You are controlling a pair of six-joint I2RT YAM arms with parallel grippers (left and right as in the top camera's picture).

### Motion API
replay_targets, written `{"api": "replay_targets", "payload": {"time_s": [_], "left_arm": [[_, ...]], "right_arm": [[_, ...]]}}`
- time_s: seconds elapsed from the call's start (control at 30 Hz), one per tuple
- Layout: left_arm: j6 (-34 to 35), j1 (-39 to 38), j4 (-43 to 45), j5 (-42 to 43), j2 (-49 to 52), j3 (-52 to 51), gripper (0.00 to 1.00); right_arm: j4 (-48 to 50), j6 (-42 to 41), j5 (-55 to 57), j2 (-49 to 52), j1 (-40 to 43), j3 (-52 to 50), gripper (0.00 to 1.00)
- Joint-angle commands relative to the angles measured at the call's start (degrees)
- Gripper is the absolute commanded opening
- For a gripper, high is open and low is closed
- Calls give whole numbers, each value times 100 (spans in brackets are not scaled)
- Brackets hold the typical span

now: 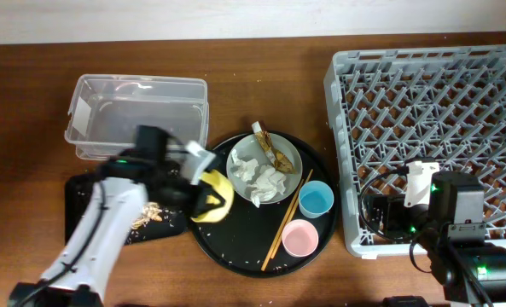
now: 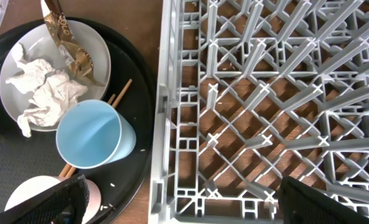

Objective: Sort waste into correct bins and load items into the dishwasher rack
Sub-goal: 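Set the empty yellow bowl back on the round tray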

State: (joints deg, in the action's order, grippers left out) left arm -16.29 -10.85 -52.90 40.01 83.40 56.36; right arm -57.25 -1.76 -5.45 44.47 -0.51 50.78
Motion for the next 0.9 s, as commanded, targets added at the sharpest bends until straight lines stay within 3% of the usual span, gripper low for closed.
{"api": "replay_targets", "payload": {"time_s": [0.0, 0.1, 0.3, 0.57, 0.63, 0.7, 0.73, 0.87], "left_arm": [[1357, -1062, 269, -2212, -48, 35, 0], [1705, -1663, 402, -2929, -48, -13, 0], [1987, -2114, 490, -2959, -48, -127, 0], [2081, -2140, 579, -2953, 28, -682, 0], [2081, -2140, 621, -2951, 26, -682, 11], [2081, -2140, 682, -2905, 26, -682, 12], [2081, -2140, 750, -2885, 26, -675, 31], [2079, -2140, 702, -2889, 7, -254, 47]], "right_arm": [[0, -66, -31, 0, 20, 129, 98], [2, -66, -31, 0, 20, 129, 98], [0, -66, -31, 0, 20, 129, 98], [0, -66, -31, 0, 20, 129, 98], [0, -66, -31, 0, 20, 129, 98], [-2, -66, -31, 0, 20, 129, 98], [0, -66, -31, 0, 20, 129, 98], [-2, -66, -31, 0, 20, 129, 98]]}}
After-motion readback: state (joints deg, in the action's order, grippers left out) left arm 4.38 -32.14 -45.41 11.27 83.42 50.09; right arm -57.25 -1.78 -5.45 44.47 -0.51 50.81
